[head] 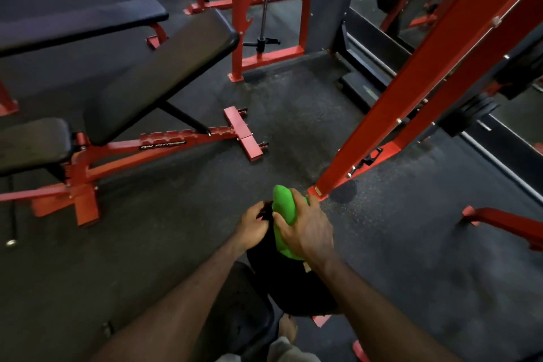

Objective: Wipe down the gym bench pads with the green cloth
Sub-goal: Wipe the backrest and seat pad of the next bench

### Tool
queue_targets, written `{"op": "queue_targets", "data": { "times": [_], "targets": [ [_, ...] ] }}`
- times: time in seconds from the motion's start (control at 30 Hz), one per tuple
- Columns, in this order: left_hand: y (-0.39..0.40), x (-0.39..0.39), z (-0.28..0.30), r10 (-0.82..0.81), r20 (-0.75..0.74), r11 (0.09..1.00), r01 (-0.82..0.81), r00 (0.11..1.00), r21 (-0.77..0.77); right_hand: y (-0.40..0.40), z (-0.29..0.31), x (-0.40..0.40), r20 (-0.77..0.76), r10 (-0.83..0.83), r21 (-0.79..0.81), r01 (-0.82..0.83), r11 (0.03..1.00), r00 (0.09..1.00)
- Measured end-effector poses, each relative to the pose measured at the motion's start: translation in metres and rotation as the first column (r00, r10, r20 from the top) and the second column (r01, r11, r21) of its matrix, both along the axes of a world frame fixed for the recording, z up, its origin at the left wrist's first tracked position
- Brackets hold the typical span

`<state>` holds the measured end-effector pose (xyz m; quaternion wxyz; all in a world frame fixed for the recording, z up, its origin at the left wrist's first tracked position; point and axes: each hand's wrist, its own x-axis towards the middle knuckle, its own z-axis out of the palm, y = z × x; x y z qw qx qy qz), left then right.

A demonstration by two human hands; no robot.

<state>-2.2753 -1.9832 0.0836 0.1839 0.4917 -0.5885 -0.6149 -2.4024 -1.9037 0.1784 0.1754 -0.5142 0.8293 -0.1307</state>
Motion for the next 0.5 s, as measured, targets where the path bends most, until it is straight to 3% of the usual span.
{"op": "queue_targets", "data": {
  "times": [0.2, 0.37, 0.5],
  "targets": [
    [0.009, 0.006, -0.004, -0.040, 0.034, 0.999, 0.041, 0.999, -0.034, 0.043, 0.004, -0.013, -0.019, 0.032, 0.037, -0.031, 0.999, 0.999],
    [0.011, 0.005, -0.014, 0.050, 0.097, 0.998, -0.054, 0.994, 0.041, -0.021, 0.007, 0.002, -0.030, 0.110, 0.130, -0.105, 0.986, 0.994],
    [0.010, 0.006, -0.010, 0.103, 0.138, 0.990, -0.115, 0.985, 0.084, -0.080, 0.012, 0.006, -0.009, 0.227, 0.364, -0.209, 0.908, 0.974]
  ]
}}
